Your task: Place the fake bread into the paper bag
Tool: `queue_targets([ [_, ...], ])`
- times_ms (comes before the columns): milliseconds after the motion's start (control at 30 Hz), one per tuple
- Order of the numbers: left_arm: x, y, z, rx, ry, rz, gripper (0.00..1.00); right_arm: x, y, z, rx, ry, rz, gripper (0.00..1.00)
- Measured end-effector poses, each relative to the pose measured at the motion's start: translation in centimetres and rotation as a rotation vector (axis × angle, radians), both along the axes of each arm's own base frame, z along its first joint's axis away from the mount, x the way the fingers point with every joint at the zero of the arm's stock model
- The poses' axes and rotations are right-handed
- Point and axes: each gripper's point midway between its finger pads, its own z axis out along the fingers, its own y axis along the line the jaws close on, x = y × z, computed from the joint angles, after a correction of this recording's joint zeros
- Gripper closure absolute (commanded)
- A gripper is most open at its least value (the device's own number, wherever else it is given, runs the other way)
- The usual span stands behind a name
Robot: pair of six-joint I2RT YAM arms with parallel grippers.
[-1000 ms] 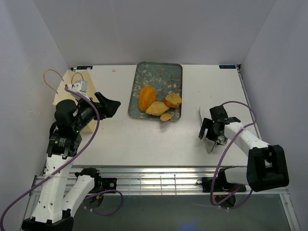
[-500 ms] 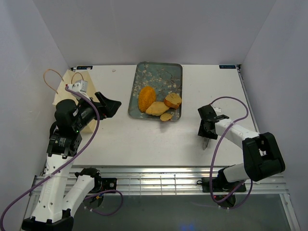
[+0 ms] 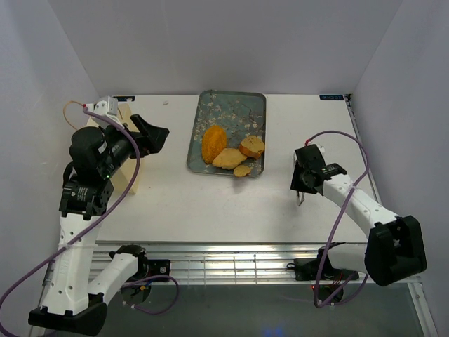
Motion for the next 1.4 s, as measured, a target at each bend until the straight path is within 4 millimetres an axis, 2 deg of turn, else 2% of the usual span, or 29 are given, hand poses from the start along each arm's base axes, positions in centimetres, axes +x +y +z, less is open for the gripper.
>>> queue_targets([
  [133,1.3,1.0,3.5,0.041,-0.038,0.056,0.03,0.3,1.2,2.3,0.066,-0.054,0.054,0.57],
  [300,3.9,2.8,6.1,0.102,-0.023,0.164,0.07,-0.6,2.3,3.2,0.122,-0.045,0.123,0.57],
  [467,6.1,4.5,6.0,0.155,0.028,0.269,0.09,-1.3,2.8,4.5,0.153,-0.051,0.164,0.58],
  [767,7.8,9.1,6.3,0.297,0.087,0.503,0.11,-1.3,4.3,9.5,0.235,-0.154,0.248,0.62],
  [867,8.3,10.3,5.8,0.338,0.118,0.563,0.12,-1.5,4.8,11.0,0.266,-0.175,0.278,0.62],
  [1000,7.9,11.3,4.0,0.378,0.170,0.612,0.12,-1.7,5.4,12.9,0.295,-0.217,0.322,0.62],
  [1267,6.9,13.7,-0.6,0.493,0.293,0.713,0.14,-3.0,5.7,13.5,0.318,-0.203,0.370,0.61],
  [1400,6.7,14.8,-1.9,0.541,0.328,0.769,0.15,-3.2,5.8,14.1,0.325,-0.215,0.386,0.61],
])
